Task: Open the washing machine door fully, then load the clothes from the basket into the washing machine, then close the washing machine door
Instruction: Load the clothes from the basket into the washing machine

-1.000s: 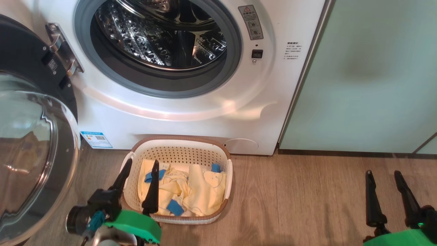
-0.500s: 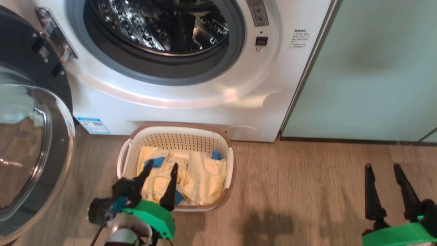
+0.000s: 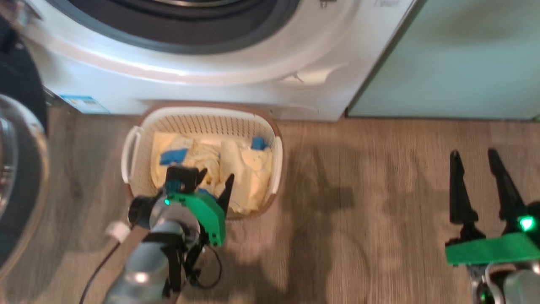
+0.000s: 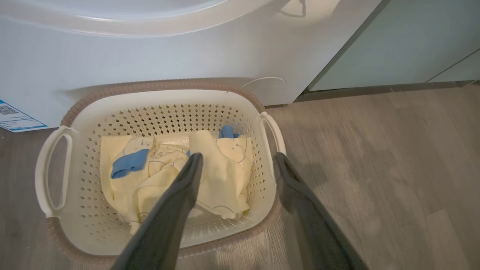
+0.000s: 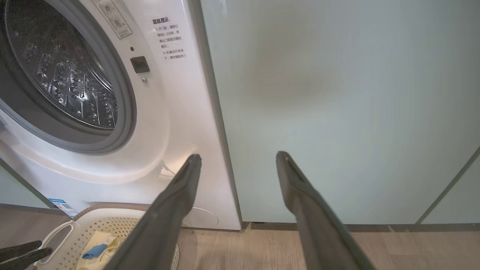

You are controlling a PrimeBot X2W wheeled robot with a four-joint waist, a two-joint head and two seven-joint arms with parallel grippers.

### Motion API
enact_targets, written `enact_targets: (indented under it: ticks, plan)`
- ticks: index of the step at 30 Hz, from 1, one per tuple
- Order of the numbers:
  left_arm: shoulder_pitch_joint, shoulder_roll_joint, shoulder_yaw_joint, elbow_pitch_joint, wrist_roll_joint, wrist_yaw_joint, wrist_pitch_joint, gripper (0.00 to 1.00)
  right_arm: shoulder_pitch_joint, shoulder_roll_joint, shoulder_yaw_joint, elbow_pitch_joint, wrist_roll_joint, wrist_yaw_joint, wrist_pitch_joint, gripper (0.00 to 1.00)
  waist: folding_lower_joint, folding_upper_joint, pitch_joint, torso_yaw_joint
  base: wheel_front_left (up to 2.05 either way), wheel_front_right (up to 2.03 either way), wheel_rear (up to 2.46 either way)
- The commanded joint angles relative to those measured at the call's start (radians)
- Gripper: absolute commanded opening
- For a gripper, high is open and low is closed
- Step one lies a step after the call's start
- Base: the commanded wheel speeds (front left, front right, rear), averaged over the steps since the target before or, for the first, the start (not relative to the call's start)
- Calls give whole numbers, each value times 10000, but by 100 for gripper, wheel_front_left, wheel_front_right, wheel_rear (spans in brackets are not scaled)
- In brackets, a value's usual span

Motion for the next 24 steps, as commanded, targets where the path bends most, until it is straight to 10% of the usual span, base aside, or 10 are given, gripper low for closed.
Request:
enact_targets:
  ticks: [1,24]
  plan:
    - [-508,97,171,251,-92,-78,-74,100,-375,-159,256,-373,82,-7,-94,100,-3,0,851,-380,0,0,0]
    - [-4555,321,-230,4515,-958,-463,-249,100,-2033,-41,697,-864,546,-7,-94,100,-3,0,4633,-1512,0,0,0]
